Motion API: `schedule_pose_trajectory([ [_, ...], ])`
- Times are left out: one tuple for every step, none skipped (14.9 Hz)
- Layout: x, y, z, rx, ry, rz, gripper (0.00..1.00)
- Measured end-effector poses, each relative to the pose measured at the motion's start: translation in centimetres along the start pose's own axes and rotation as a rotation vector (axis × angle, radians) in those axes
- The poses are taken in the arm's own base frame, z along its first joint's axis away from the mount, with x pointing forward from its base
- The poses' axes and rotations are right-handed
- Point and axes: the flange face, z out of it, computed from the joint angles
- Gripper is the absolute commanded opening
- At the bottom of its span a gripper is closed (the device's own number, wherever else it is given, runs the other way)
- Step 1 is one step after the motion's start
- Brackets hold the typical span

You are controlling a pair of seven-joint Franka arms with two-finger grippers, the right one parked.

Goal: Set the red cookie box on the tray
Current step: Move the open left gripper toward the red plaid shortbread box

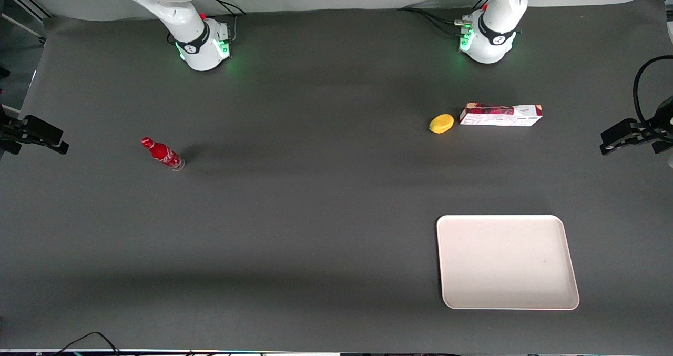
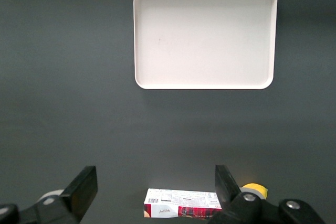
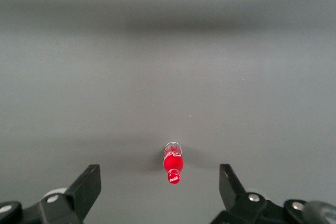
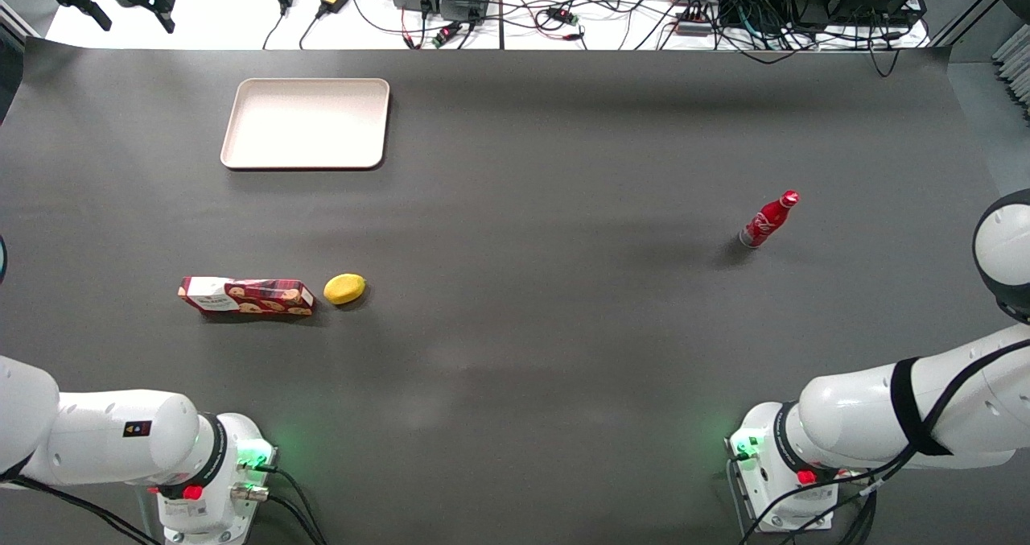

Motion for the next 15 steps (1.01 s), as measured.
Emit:
schedule_pose_trajectory([
  [0.0,0.0,0.0,0.0,-0.001,0.001,1.0],
  [0.0,0.0,0.0,0.0,-0.002,0.004,1.0],
  [0.0,0.0,0.1,0.001,-0.004,0.012,1.0],
  [0.0,0.0,0.2,0.001,-0.008,0.038,1.0],
  [0.0,0.0,0.6,0.001,-0.02,0.097,1.0],
  [-0.3,0.1,1.2,-0.003,-0.05,0.182,1.0],
  [-0.5,0.1,2.2,-0.01,-0.083,0.27,1.0],
  [-0.9,-0.1,3.3,-0.018,-0.115,0.355,1.0],
  [-1.2,-0.2,4.5,-0.02,-0.144,0.445,1.0],
  [-1.5,-0.3,5.6,-0.025,-0.171,0.544,1.0],
  [-1.9,-0.1,6.8,-0.036,-0.196,0.641,1.0],
  [-2.5,0.1,7.8,-0.049,-0.216,0.723,1.0],
  [-3.2,0.6,9.0,-0.06,-0.227,0.805,1.0],
  [-4.1,1.4,10.2,-0.068,-0.232,0.892,1.0],
  [-5.1,2.3,11.5,-0.074,-0.231,0.986,1.0],
])
